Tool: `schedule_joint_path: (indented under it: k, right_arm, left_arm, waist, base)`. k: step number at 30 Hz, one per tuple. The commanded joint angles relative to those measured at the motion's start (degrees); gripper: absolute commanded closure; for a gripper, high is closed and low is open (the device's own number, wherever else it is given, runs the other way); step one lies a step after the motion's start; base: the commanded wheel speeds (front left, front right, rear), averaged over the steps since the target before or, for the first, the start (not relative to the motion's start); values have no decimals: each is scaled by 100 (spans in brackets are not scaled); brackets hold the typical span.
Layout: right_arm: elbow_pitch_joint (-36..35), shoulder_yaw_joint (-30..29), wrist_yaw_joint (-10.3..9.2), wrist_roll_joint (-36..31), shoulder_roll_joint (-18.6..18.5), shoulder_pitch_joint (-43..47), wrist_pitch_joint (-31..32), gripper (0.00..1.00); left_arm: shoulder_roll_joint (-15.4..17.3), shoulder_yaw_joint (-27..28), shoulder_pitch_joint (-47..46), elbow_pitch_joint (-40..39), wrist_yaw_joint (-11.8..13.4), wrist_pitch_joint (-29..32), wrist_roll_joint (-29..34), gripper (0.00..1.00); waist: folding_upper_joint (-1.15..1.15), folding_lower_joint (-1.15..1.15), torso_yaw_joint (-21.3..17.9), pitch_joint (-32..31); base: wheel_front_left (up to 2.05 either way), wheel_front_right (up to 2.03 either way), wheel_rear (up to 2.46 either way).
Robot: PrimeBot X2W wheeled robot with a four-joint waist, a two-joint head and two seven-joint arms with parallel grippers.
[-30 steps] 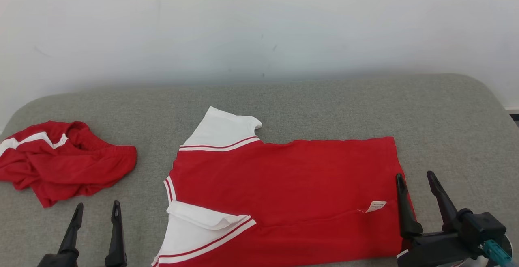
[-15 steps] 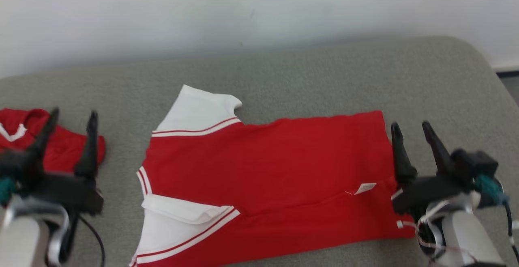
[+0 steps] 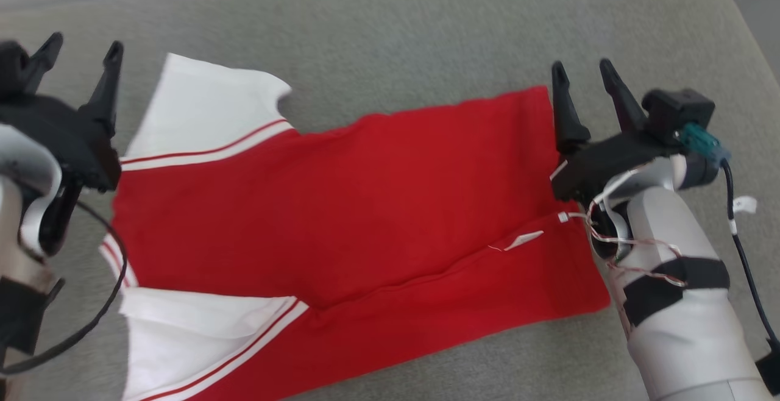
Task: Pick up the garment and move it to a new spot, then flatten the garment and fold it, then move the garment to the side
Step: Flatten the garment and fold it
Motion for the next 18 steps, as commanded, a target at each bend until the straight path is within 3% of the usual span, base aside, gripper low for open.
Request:
schedule_joint_path:
  k: [1,8,18]
  right_arm:
    - [100,60,-10,-25,34,-137,-62,0]
    - [650,335,-11,69,101,-616,-230,0]
    - [949,637,-11,215,129,-842,-447,0]
  left_arm:
    - [-16,-110,-165,82,-27,38,-132,0]
    - [146,-756,-697,795,-22,329,-590,0]
    - [459,-1319,-1189,1508,-24,273,-776,0]
  waist:
    - [-1,-2,-485,536]
    - [-1,-2,-662,734]
    - [-1,-2,-836,887]
  base:
    - [0,0,0]
    - [0,0,0]
    - [0,0,0]
